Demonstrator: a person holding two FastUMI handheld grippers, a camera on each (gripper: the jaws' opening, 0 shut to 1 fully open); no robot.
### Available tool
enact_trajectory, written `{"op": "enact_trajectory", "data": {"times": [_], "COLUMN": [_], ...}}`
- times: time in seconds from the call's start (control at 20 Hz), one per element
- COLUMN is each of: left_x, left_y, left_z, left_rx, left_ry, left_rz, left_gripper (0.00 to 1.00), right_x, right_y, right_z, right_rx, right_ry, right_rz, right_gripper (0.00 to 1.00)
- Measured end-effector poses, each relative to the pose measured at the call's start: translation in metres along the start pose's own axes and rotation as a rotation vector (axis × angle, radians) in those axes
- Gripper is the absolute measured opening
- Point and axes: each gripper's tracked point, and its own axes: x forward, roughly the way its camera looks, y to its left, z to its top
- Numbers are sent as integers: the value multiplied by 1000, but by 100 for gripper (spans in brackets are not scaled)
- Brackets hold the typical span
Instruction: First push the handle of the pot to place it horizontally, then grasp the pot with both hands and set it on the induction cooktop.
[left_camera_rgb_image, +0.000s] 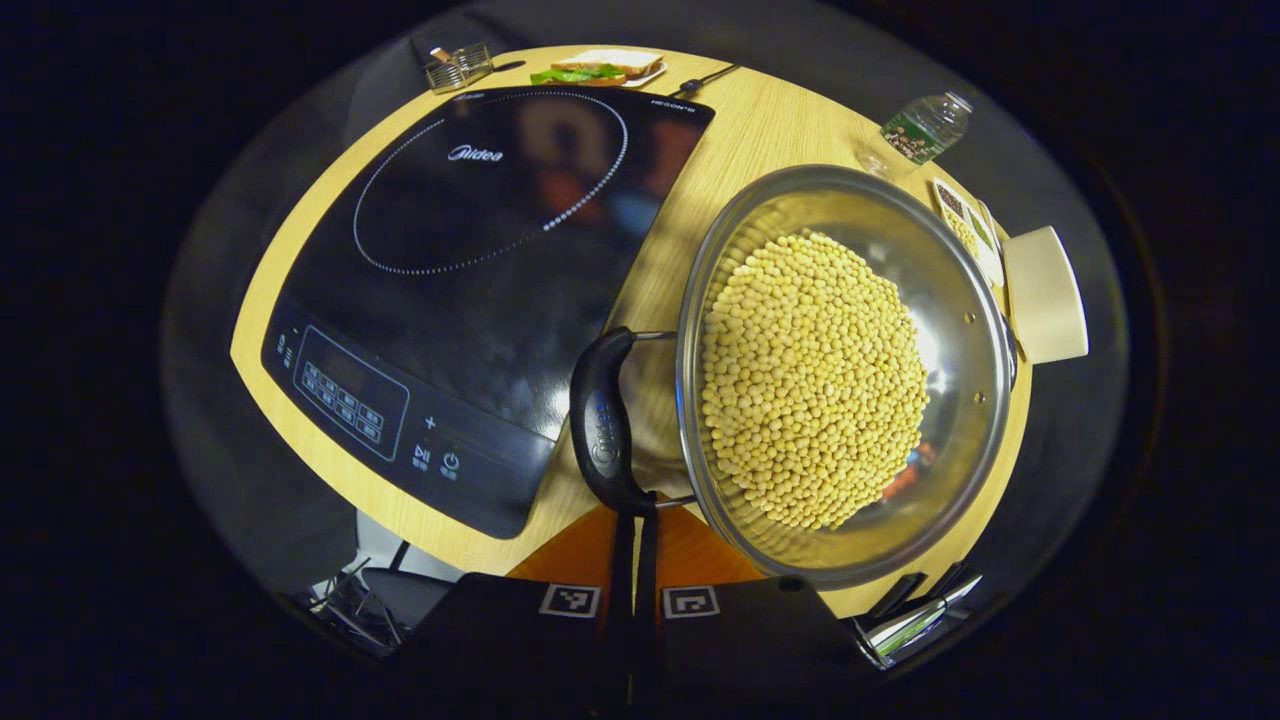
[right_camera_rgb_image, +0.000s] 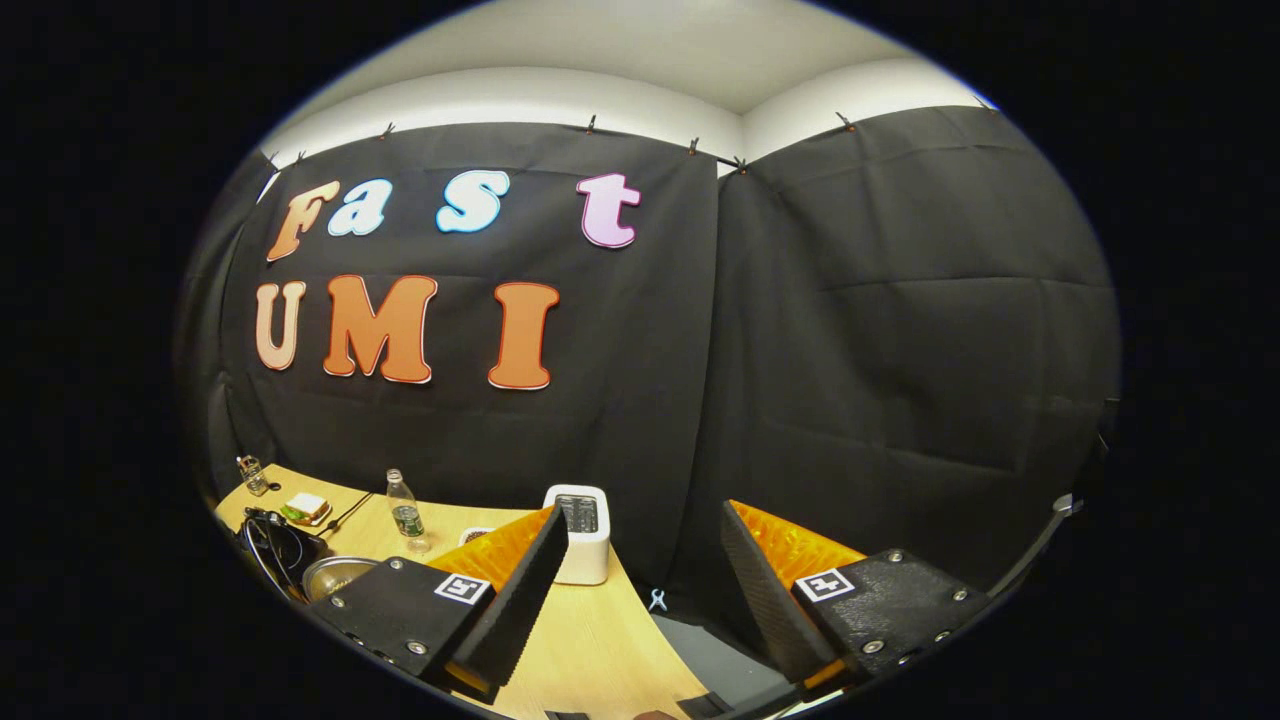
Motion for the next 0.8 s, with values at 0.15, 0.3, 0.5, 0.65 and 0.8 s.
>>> {"op": "enact_trajectory", "data": {"times": [0.15, 0.3, 0.5, 0.65, 0.8], "left_x": [-3, -20, -24, -26, -27], "left_y": [3, 5, -2, -8, -18], "left_z": [23, 48, 64, 75, 83], "left_rx": [47, 98, 163, 228, 284], "left_ry": [-33, -77, -128, -167, -206], "left_rz": [11, 23, 16, 2, -11], "left_gripper": [9, 9, 9, 9, 9], "right_x": [6, 11, 20, 28, 35], "right_y": [13, 24, 42, 57, 73], "right_z": [-4, -11, -20, -29, -40], "right_rx": [0, -11, -15, -17, -23], "right_ry": [15, 38, 68, 96, 130], "right_rz": [27, 50, 83, 109, 134], "right_gripper": [96, 98, 95, 95, 96]}}
